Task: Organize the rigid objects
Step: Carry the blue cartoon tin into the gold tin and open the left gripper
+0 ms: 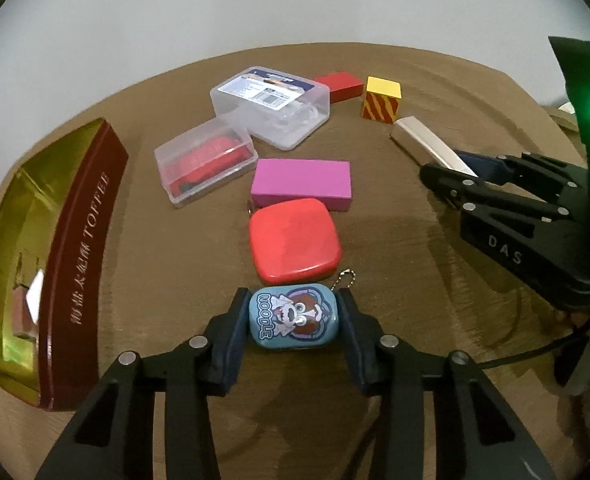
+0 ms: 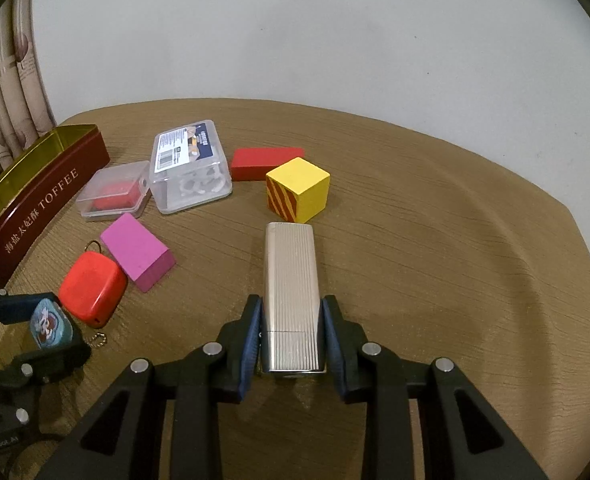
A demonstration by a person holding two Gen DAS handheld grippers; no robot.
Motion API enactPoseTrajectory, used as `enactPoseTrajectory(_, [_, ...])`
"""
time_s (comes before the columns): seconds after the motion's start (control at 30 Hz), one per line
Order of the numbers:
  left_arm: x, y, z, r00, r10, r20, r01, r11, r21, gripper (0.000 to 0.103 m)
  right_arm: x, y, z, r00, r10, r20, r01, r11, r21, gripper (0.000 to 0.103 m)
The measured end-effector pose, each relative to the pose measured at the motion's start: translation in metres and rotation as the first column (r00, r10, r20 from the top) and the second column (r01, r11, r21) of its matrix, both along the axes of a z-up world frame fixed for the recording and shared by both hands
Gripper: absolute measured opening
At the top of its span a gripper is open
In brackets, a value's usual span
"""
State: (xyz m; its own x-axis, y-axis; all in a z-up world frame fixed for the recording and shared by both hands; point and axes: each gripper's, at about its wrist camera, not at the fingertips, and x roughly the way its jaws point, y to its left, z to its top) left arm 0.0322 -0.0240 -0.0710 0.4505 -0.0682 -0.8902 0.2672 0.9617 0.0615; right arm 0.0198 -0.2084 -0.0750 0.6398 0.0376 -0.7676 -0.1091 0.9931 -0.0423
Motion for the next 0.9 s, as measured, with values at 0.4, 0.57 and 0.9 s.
enactPoseTrajectory(0.4, [0.0,-0.001,0.03,0.998,0.01,0.056,-0.01,1.0,0.006,0.039,0.002,0.011,-0.005,1.0,0.0,0.003,0.0,1.0,-0.022,0.031])
enactPoseTrajectory(0.57, [0.003,0.009,0.046,0.996,0.033,0.08,-0.032,0.999,-0.006,0.039,0.002,0.013,-0.006,1.0,-0.001,0.003,0.001,1.0,-0.022,0.031])
enactPoseTrajectory(0.9, [0.022,0.052,0.068,0.985,0.127,0.113,-0.127,0.992,-0.008,0.039,0.003,0.016,-0.007,1.0,-0.003,0.007,0.003,1.0,-0.024,0.031])
